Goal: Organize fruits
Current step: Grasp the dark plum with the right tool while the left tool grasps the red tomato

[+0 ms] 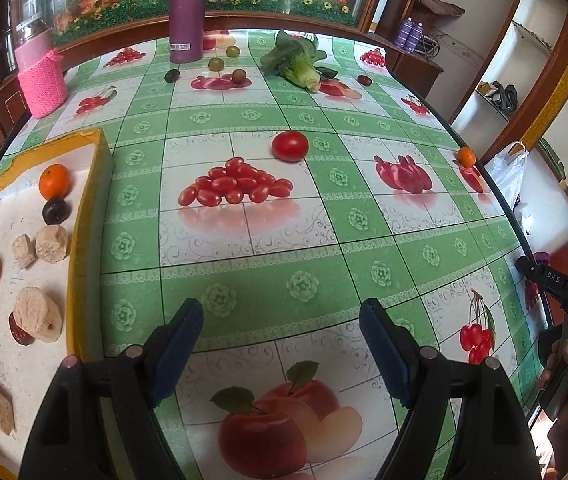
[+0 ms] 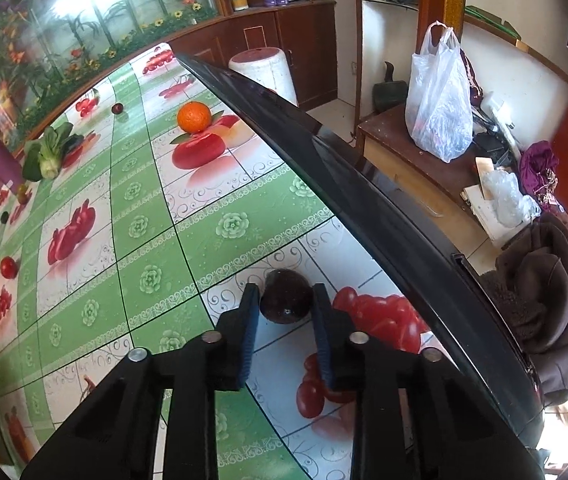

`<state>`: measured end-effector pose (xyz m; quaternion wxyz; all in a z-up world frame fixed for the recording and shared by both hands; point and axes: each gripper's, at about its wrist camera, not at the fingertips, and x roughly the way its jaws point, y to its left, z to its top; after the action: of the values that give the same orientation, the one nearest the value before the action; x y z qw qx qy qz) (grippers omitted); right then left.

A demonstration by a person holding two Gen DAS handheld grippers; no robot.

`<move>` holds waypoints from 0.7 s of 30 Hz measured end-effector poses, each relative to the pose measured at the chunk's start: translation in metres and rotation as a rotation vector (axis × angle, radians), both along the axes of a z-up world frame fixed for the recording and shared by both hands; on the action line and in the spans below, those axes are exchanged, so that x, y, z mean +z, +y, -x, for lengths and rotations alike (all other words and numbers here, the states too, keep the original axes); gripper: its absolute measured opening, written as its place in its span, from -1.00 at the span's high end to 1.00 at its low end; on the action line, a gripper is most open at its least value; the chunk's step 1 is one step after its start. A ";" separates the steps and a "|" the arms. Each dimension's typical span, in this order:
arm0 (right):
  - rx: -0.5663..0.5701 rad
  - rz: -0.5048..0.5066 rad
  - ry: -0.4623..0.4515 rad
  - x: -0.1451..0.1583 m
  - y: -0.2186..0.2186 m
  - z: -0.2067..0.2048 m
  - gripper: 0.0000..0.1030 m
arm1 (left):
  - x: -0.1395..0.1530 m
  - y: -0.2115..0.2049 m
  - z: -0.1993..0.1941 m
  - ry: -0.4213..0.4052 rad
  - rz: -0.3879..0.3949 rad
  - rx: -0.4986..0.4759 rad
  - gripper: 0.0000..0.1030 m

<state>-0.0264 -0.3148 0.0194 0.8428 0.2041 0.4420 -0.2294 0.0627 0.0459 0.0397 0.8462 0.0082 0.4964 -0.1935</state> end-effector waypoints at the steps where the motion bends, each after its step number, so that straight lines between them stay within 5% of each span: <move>1: 0.017 -0.004 -0.001 0.000 0.002 -0.001 0.53 | -0.001 -0.001 -0.001 0.003 -0.002 -0.002 -0.61; 8: 0.199 -0.045 -0.084 0.013 0.040 -0.007 0.54 | -0.005 -0.006 -0.011 0.015 -0.026 0.003 -0.61; 21: 0.495 0.017 -0.032 0.001 0.118 -0.028 0.52 | -0.002 -0.040 -0.109 -0.029 0.010 0.155 -0.60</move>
<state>0.0014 -0.1965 0.0201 0.8820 0.0862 0.4631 -0.0166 0.1713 0.0054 0.0376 0.8657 -0.0317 0.4824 -0.1298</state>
